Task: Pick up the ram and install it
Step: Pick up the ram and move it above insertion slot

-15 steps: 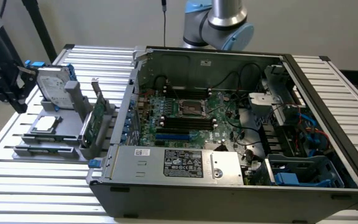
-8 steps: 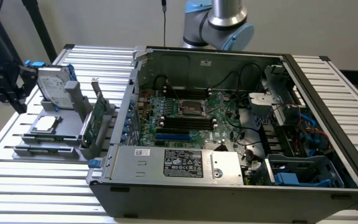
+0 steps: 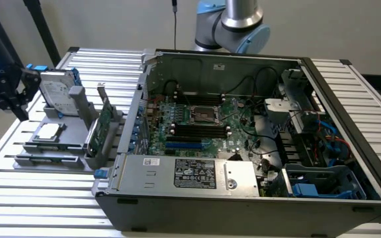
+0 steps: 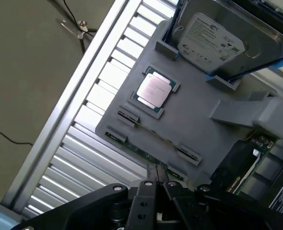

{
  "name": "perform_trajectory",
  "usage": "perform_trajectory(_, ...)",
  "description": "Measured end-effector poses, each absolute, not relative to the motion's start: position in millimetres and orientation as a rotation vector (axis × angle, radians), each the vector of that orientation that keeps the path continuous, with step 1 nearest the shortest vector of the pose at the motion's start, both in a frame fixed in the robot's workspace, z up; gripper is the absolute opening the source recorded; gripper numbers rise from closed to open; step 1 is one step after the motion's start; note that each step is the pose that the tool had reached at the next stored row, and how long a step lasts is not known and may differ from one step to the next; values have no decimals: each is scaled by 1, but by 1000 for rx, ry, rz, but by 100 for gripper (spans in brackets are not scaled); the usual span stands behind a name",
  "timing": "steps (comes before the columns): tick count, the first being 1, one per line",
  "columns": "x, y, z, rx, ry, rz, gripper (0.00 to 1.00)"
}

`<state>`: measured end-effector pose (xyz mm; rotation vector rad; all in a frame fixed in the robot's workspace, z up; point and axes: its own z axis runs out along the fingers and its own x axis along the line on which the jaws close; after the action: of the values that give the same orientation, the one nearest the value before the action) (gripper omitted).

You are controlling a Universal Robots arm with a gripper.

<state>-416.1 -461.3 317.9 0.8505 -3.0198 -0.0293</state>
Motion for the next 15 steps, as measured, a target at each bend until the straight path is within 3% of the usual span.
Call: perform_trajectory(15,-416,-461,316,1253,-2874,-28,11)
